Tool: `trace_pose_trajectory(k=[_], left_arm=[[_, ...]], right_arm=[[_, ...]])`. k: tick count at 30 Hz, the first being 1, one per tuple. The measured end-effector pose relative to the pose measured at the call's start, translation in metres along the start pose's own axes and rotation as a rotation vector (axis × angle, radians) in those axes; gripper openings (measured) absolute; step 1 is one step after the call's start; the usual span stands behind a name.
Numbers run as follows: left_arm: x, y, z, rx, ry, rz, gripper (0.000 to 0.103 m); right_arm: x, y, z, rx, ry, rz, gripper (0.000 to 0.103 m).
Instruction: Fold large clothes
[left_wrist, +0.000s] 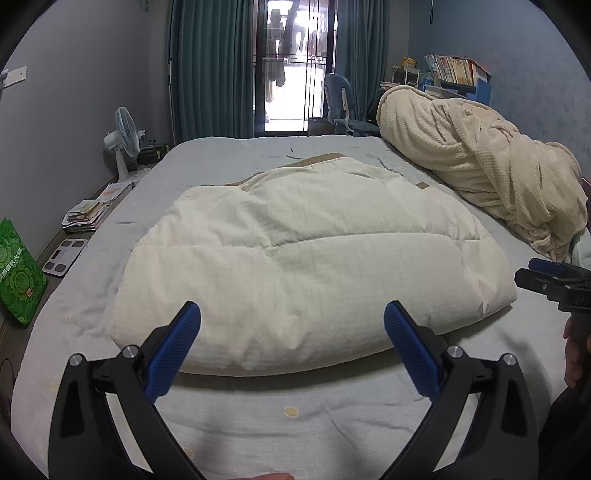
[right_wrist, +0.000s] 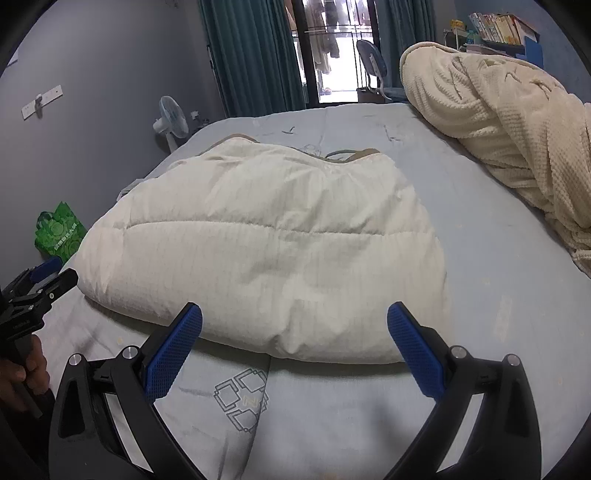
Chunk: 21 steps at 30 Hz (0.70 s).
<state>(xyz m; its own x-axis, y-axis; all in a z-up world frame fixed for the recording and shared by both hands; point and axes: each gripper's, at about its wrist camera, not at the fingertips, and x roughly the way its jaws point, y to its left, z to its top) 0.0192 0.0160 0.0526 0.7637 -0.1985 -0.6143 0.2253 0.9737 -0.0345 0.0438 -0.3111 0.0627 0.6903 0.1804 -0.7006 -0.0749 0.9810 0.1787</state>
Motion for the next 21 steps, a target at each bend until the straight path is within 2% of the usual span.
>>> trace_pose_trajectory(k=[10,21], left_arm=[[0.0007,0.0003,-0.0007,0.003,0.008,0.011,0.095],[-0.0007,0.0009,0.0,0.005,0.008,0.017,0.095]], right_arm=[[0.0052,0.0003,-0.0057,-0.009,0.041,-0.005,0.097],[0.0028,-0.0038,-0.0067,-0.001,0.04,-0.012,0.097]])
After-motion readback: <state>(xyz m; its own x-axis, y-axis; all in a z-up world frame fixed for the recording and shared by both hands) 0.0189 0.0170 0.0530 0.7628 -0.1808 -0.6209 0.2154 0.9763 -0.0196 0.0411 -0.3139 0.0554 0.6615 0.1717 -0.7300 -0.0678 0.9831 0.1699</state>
